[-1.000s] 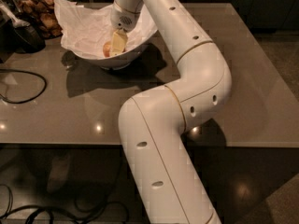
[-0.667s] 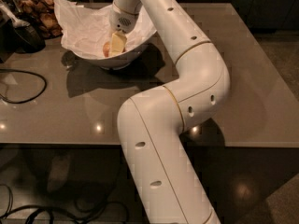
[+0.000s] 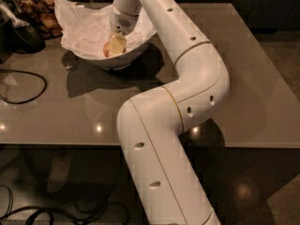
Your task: Pick apple from white bowl
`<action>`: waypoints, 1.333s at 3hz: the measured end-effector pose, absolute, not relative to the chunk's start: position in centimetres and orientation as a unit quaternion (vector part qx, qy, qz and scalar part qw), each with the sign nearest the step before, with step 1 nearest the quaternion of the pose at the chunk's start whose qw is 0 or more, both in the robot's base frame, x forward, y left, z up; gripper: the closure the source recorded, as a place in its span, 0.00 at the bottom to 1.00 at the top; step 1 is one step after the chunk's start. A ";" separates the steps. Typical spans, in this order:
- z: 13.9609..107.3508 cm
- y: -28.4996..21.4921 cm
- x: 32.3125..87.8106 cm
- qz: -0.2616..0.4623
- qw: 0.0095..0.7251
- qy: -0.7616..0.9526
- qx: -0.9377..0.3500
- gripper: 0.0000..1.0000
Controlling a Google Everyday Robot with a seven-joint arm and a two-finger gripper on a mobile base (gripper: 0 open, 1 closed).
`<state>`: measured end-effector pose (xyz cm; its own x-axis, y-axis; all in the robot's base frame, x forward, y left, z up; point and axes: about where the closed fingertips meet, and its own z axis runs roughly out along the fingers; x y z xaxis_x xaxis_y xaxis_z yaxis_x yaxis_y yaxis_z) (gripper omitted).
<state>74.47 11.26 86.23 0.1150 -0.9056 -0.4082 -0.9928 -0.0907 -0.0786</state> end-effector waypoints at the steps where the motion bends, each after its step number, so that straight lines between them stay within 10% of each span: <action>1: 86.2 11.3 74.5 0.129 0.169 0.653 -0.727 0.57; 3: 86.2 11.3 74.5 0.129 0.169 0.653 -0.727 1.00; 4: 88.8 11.6 74.9 0.111 0.199 0.655 -0.721 1.00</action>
Offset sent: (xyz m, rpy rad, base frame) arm 0.0000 0.0000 0.0000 0.0000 0.0000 0.0000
